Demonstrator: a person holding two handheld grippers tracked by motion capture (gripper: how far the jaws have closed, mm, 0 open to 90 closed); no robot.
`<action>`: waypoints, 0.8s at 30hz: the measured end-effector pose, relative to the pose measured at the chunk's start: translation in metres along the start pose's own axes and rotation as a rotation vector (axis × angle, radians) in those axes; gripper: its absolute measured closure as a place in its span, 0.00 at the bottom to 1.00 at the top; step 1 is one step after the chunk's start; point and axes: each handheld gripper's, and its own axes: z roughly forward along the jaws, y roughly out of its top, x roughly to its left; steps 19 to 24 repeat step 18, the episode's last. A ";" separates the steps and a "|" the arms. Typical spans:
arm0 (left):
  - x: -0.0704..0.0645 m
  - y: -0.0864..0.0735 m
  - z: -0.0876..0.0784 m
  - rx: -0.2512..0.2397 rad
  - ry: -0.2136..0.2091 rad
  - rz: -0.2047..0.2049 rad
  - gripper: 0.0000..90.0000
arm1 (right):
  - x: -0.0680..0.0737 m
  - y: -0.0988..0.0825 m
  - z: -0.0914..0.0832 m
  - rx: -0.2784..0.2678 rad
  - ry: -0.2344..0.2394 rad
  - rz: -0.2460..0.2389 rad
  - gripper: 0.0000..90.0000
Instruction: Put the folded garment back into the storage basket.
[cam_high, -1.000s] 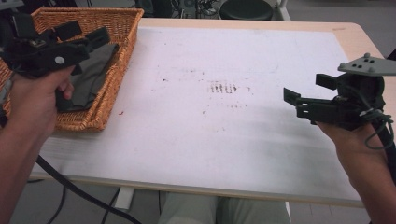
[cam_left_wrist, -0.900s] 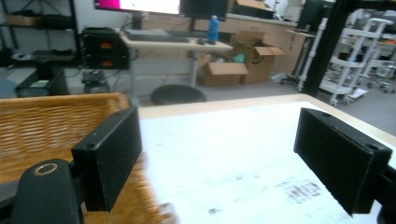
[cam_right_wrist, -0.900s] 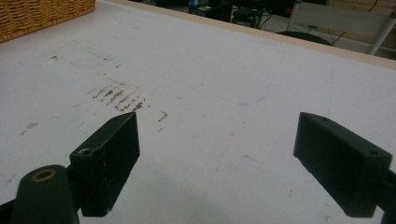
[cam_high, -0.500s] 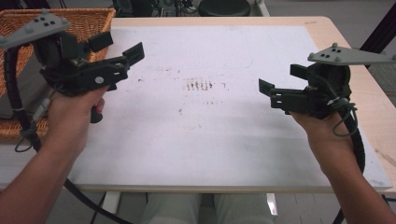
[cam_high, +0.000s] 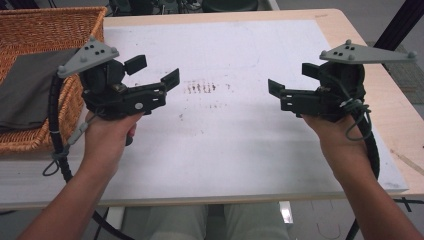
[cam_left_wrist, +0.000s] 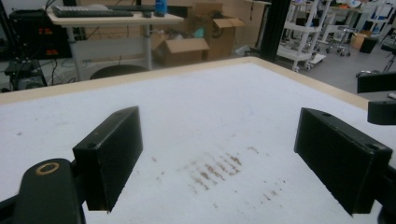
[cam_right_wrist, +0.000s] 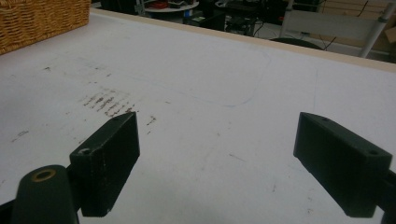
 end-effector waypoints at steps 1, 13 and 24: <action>-0.001 -0.001 0.001 0.003 -0.002 0.002 0.18 | 0.000 0.000 0.000 0.001 0.000 0.001 0.16; -0.004 -0.008 0.005 0.019 -0.011 -0.019 0.18 | -0.001 -0.002 0.000 0.000 0.003 0.007 0.16; -0.004 -0.008 0.006 0.017 -0.011 -0.024 0.18 | -0.001 -0.002 -0.001 -0.001 0.003 0.006 0.16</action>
